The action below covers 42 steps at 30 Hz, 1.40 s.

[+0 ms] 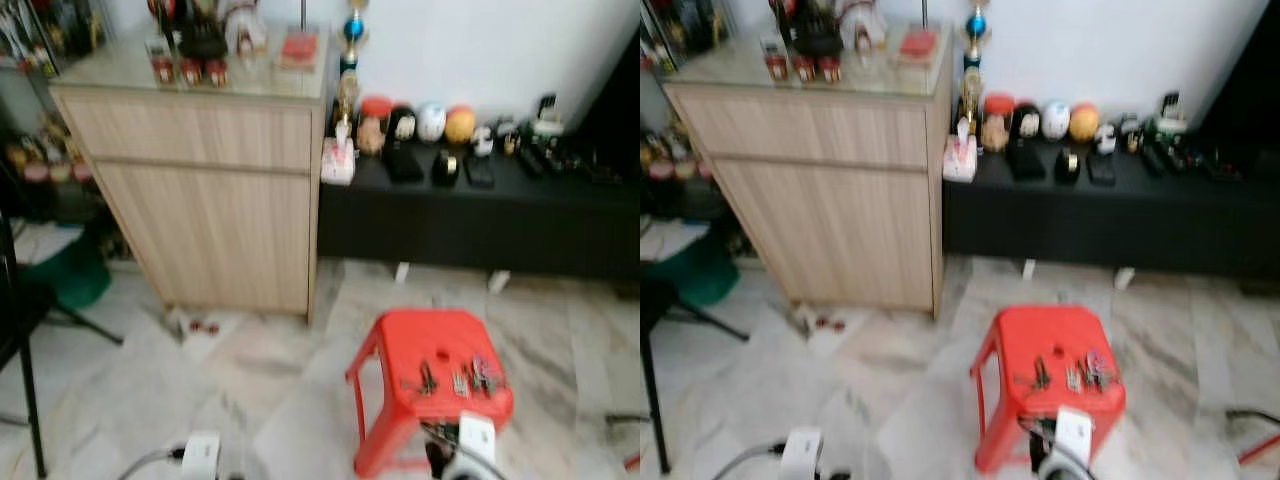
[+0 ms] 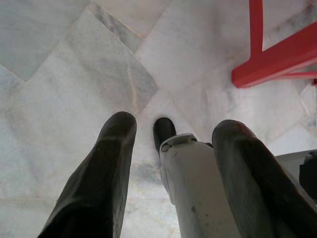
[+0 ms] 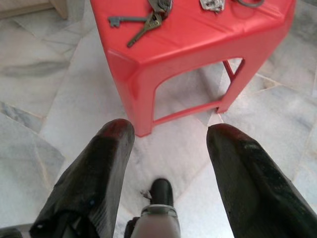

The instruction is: Hang keys on a hook

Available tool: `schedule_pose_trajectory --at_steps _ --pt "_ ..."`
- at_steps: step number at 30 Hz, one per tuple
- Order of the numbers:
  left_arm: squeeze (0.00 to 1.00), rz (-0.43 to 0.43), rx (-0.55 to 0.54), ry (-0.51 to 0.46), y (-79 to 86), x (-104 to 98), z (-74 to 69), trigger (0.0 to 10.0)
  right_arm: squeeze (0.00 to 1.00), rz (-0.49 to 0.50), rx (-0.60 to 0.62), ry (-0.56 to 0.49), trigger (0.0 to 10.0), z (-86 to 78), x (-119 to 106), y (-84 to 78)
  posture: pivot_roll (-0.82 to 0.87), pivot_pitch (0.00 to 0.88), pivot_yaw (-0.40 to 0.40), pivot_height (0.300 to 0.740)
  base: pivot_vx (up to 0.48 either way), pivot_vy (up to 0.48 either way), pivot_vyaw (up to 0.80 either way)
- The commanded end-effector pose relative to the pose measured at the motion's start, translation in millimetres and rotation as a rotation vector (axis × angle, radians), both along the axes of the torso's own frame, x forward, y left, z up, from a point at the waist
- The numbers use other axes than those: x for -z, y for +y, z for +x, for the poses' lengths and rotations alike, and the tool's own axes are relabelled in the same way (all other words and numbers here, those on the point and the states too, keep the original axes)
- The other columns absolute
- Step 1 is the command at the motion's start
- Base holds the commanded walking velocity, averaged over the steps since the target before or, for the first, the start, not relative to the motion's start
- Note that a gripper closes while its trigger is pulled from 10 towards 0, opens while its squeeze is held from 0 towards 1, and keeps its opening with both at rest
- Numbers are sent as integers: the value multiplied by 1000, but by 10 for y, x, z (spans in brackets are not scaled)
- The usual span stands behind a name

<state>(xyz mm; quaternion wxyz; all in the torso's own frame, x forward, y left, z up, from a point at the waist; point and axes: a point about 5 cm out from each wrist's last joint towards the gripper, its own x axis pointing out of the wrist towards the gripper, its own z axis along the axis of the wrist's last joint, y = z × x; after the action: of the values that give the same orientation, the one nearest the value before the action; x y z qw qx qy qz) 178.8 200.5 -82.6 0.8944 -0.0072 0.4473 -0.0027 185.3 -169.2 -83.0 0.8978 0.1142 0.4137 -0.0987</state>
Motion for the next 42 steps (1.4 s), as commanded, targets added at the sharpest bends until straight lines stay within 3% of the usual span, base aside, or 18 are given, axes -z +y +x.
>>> schedule_pose_trajectory --at_steps 1,29,42 --pt "0 -4 -2 5 -19 15 -26 10000 0 -6 19 -3 10000 -2 -3 -31 4 0 -58 740 247 0 0" --pt "0 -3 0 14 -19 25 -46 10000 0 -18 26 -20 10000 7 -13 -37 3 0 -58 740 276 0 -77" --pt "0 -2 -2 34 8 49 -106 10000 0 -20 27 -27 10000 9 -17 -42 3 0 -60 740 0 0 0"
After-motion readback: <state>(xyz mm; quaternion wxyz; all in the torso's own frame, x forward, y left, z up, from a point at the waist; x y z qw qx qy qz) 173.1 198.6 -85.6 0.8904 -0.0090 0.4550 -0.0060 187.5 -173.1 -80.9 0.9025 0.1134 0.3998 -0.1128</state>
